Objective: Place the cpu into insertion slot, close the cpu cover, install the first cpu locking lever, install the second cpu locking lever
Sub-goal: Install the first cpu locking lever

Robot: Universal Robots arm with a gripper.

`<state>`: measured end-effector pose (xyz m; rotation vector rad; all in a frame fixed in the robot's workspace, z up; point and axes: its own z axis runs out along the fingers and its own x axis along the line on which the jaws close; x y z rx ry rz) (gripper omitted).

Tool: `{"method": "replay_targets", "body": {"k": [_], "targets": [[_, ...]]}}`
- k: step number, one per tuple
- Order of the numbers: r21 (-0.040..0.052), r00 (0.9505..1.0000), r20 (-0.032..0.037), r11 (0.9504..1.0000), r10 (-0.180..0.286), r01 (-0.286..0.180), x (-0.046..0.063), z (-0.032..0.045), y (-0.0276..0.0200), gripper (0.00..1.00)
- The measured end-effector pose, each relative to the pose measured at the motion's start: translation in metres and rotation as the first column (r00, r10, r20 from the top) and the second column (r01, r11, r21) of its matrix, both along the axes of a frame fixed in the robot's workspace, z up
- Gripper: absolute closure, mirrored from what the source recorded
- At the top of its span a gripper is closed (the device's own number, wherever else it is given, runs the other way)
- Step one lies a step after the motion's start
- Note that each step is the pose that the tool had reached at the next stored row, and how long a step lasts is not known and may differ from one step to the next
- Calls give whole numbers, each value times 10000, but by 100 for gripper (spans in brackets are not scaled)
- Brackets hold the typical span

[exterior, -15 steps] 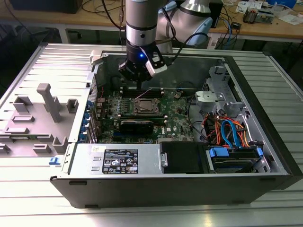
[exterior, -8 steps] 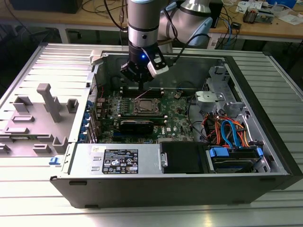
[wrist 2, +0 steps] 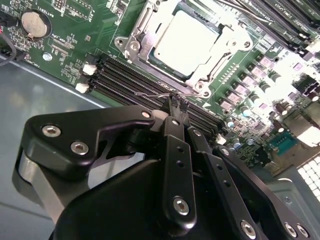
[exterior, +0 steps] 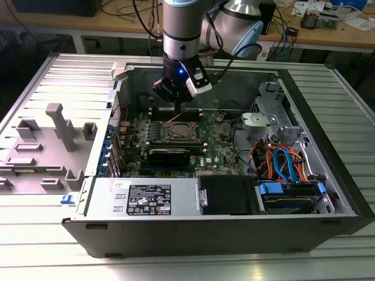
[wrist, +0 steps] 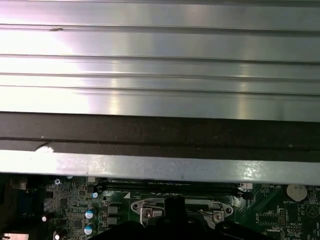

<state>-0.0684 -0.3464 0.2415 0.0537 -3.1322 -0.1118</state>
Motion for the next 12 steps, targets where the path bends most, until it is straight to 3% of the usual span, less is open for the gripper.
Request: {"method": "replay_targets", "body": {"k": [12], "targets": [[0,10000,0,10000,1,-1,48,-54,43,89]]}}
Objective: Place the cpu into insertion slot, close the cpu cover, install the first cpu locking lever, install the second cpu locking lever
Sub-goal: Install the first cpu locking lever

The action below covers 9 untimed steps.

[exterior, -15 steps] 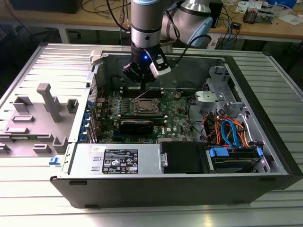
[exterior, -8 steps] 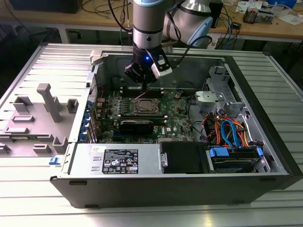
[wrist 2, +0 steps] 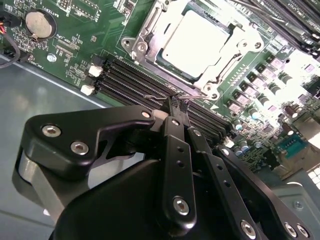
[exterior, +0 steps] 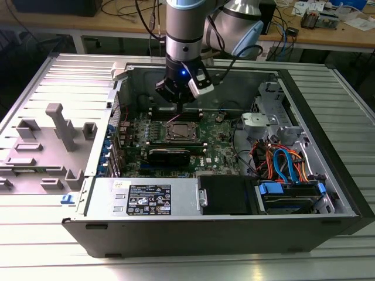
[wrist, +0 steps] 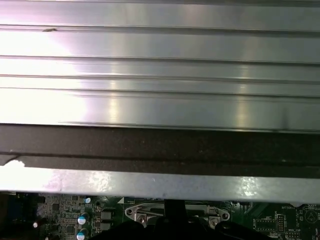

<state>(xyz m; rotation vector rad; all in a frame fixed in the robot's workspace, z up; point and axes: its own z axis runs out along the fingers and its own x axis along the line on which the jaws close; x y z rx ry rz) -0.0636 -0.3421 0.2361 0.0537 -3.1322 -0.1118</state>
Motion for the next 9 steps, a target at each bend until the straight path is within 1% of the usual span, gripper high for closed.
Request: {"method": "replay_targets", "body": {"k": [6,9], "targets": [[-4,10000,0,10000,0,0,43,-29,2,89],[-20,10000,-1,10000,0,0,68,-46,2,89]]}}
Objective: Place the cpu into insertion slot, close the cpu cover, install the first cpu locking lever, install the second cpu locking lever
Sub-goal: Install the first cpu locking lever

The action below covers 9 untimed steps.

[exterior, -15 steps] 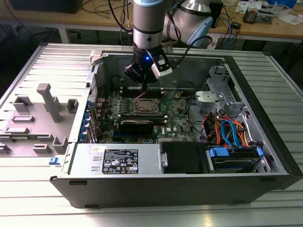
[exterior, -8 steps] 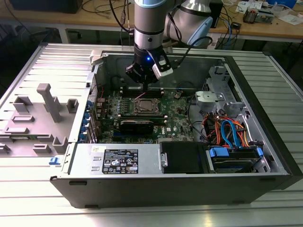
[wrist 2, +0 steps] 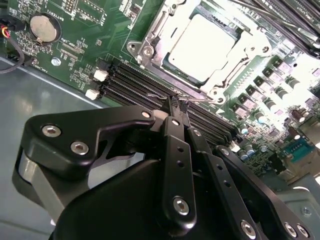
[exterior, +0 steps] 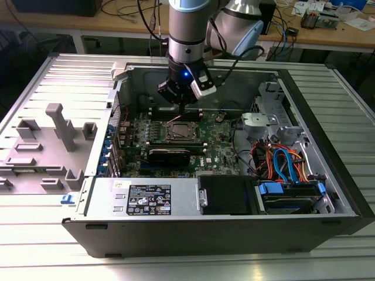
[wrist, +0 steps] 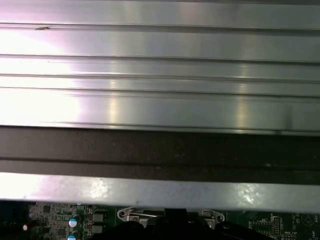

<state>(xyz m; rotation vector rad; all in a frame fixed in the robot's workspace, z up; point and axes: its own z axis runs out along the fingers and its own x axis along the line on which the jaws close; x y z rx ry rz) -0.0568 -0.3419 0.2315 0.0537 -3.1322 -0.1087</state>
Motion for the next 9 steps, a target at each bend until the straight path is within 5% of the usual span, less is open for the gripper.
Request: {"method": "replay_targets", "body": {"k": [9], "targets": [[-121,10000,0,9999,0,0,76,-58,1,89]]}}
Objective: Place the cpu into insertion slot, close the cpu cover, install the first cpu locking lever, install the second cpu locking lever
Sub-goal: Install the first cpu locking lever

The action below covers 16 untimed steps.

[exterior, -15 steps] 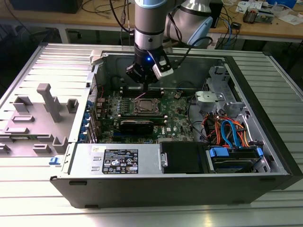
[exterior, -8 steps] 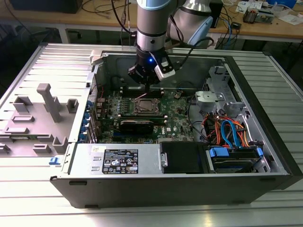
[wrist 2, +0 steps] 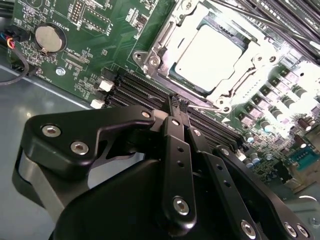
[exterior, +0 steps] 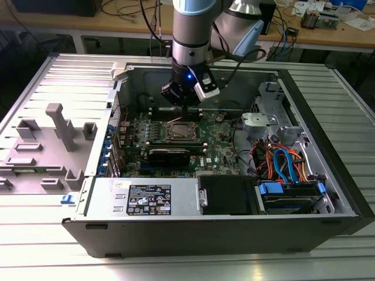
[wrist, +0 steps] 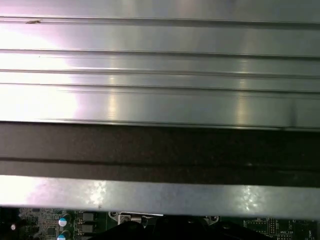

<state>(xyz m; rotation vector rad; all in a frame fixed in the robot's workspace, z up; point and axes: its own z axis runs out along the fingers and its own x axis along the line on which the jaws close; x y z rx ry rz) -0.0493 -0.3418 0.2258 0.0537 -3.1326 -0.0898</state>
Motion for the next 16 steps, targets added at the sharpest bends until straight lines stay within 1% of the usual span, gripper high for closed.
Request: {"method": "replay_targets", "body": {"k": [5,11,15,16], "targets": [[0,10000,0,10000,0,0,33,-34,4,89],[-1,10000,-1,10000,1,-1,43,-82,15,89],[-21,10000,0,10000,-1,1,56,-102,29,89],[-42,10000,1,10000,-2,2,61,-109,34,89]]}}
